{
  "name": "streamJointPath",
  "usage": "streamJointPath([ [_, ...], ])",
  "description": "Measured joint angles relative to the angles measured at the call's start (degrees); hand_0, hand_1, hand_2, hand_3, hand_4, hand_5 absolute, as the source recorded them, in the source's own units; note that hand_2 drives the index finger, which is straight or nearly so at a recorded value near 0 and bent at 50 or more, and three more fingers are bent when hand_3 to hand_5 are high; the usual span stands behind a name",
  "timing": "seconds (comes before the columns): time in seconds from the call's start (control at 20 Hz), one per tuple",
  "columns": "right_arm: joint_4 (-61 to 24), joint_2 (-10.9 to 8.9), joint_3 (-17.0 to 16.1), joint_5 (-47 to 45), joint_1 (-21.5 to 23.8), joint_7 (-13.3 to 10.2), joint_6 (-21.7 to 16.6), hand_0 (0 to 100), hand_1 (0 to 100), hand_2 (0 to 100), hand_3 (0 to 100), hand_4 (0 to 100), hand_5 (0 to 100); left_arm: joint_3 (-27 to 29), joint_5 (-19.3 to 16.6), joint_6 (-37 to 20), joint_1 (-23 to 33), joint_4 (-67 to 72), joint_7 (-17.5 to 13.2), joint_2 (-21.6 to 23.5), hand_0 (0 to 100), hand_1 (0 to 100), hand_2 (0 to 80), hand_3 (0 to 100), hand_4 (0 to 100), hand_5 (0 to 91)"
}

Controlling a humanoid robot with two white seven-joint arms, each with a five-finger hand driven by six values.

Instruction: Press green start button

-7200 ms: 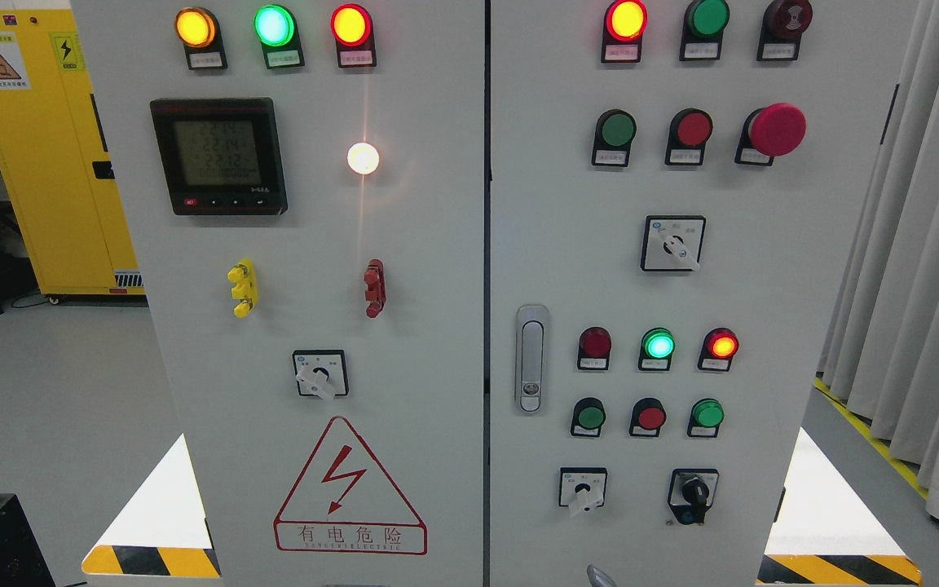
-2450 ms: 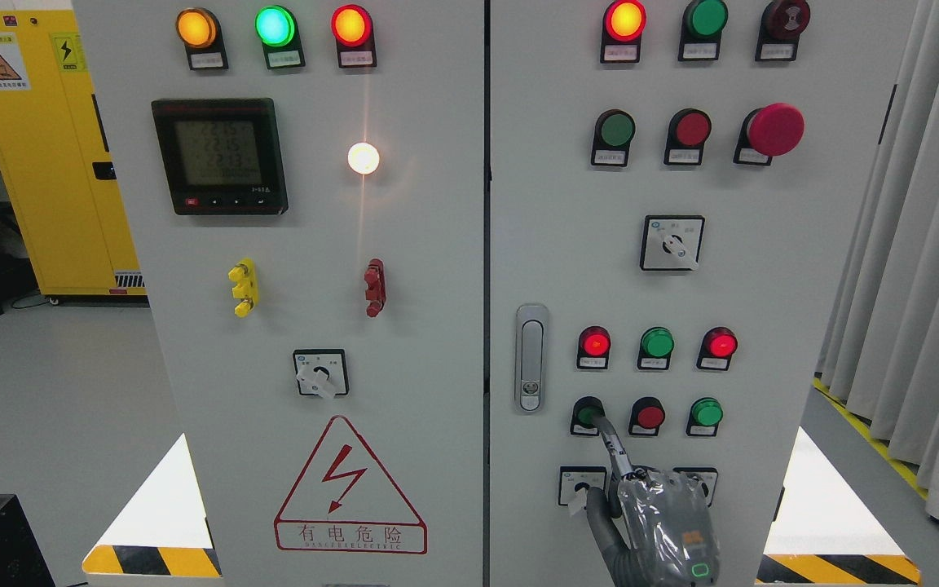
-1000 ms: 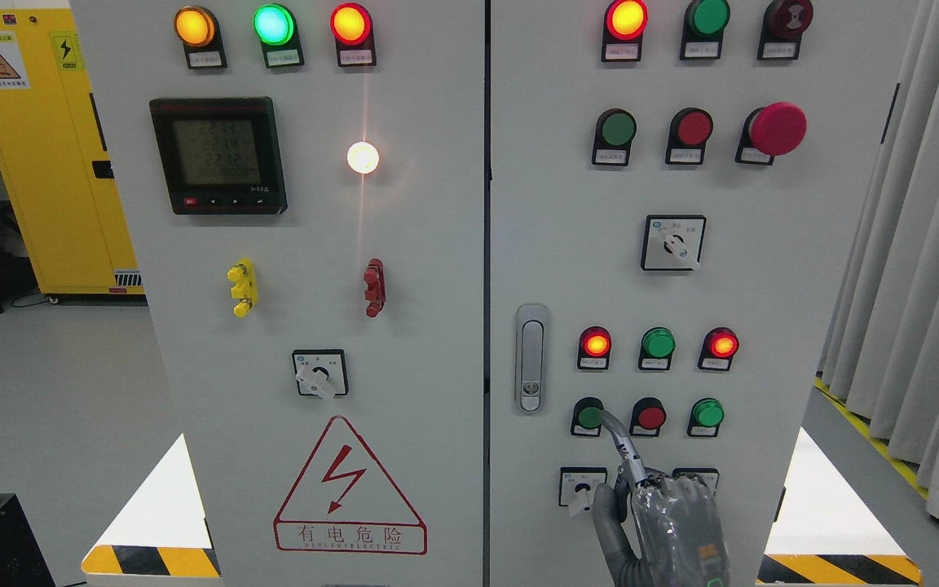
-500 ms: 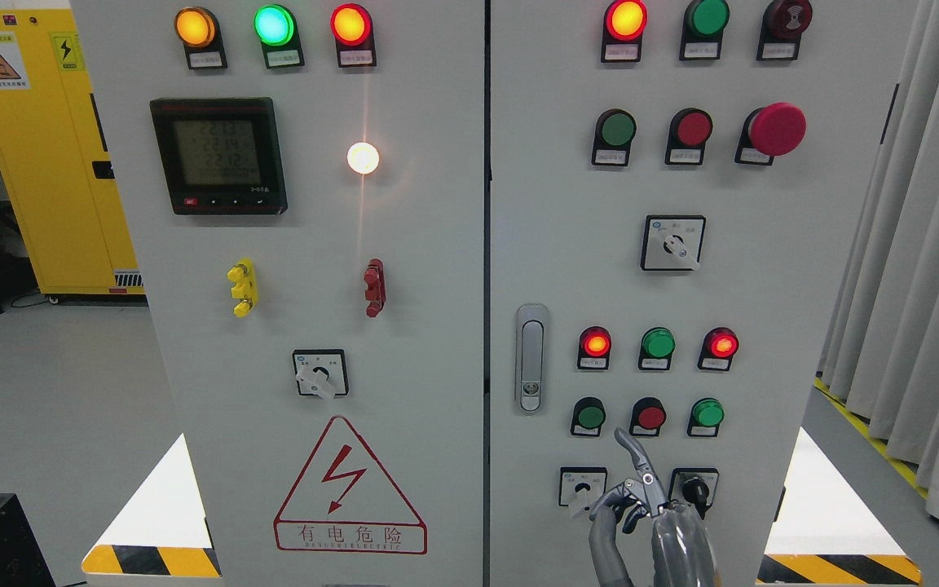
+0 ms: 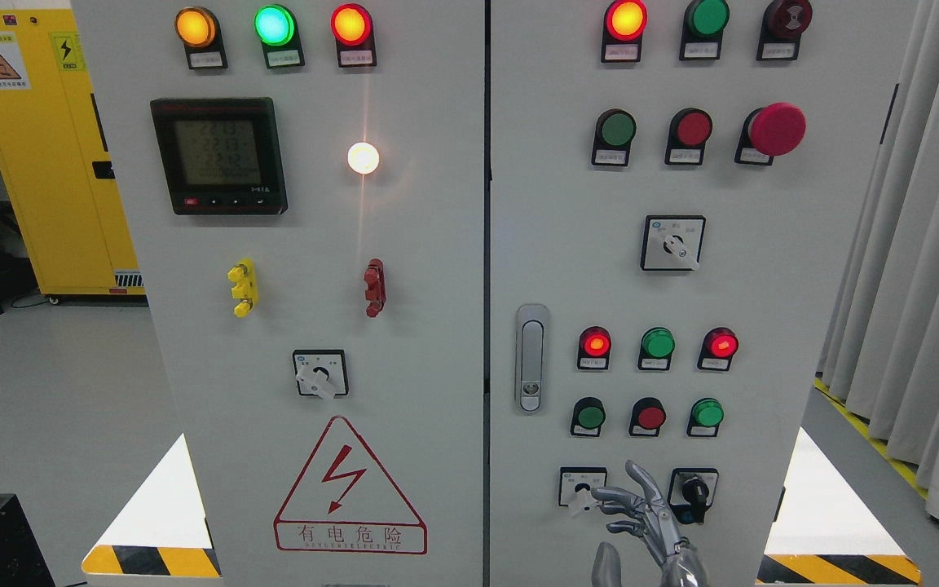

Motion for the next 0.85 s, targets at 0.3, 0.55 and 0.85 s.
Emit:
streamJointPath([
  [0.3, -0.6, -0.05, 0.4, -1.4, 0.4, 0.1, -0.1, 74, 71, 0, 0, 4, 0, 0.0, 0.0, 0.0, 0.0, 0.0, 0.0, 0.0, 12, 56, 0.0, 0, 0, 0.0],
  [0.55, -0.9, -0.07, 0.5, -1.7, 0.5, 0.1, -0.1, 72, 71, 0, 1, 5, 1, 0.0, 0.0, 0.0, 0.0, 0.0, 0.0, 0.0, 12, 56, 0.0, 0, 0, 0.0],
  [0.85, -1.2, -0.09, 0.7, -1.7, 0.6, 0.1, -0.1, 69, 71, 0, 2, 6, 2, 0.0, 0.0, 0.0, 0.0, 0.0, 0.0, 0.0, 12, 56, 0.0, 0, 0, 0.0],
])
